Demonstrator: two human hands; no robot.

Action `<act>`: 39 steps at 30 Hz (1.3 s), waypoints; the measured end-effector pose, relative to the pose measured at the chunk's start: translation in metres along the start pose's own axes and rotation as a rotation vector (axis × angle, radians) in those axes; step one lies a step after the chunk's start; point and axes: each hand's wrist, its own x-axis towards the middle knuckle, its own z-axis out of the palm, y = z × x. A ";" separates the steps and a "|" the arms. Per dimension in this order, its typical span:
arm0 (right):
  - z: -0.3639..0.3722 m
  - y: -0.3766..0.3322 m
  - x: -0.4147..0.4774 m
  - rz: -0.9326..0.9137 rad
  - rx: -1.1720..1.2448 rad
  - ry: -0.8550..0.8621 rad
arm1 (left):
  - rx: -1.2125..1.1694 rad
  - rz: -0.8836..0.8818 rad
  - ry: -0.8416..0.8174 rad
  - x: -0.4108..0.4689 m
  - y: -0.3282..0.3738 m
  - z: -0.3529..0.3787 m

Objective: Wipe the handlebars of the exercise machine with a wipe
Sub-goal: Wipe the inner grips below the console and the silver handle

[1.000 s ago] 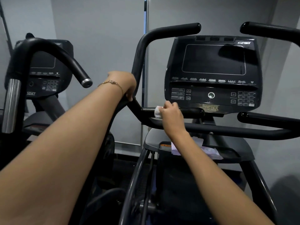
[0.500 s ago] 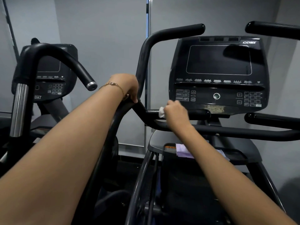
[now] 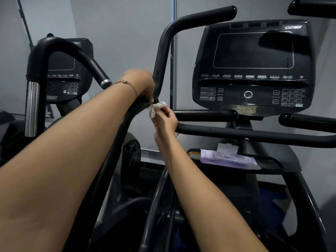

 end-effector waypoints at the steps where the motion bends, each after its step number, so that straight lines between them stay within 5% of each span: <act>1: 0.006 -0.001 0.003 0.005 0.016 0.014 | 0.011 -0.005 0.010 -0.001 0.000 0.000; 7: 0.002 0.002 -0.019 -0.053 -0.225 -0.102 | -0.128 -0.017 -0.014 -0.008 -0.005 -0.001; 10: 0.001 -0.005 -0.022 -0.032 -0.167 -0.087 | -0.338 -0.046 -0.125 -0.018 -0.018 -0.009; 15: 0.007 -0.010 -0.035 -0.013 -0.101 -0.067 | -0.318 -0.066 -0.207 -0.040 -0.029 -0.022; 31: 0.012 0.000 -0.066 -0.064 0.001 -0.053 | -0.473 -0.049 -0.136 -0.046 -0.035 -0.018; 36: 0.002 0.007 -0.093 -0.187 -0.168 -0.182 | -0.508 -0.029 -0.111 -0.044 -0.038 -0.015; 39: 0.008 -0.003 -0.081 -0.223 -0.175 -0.113 | -0.563 -0.023 -0.119 -0.048 -0.039 -0.014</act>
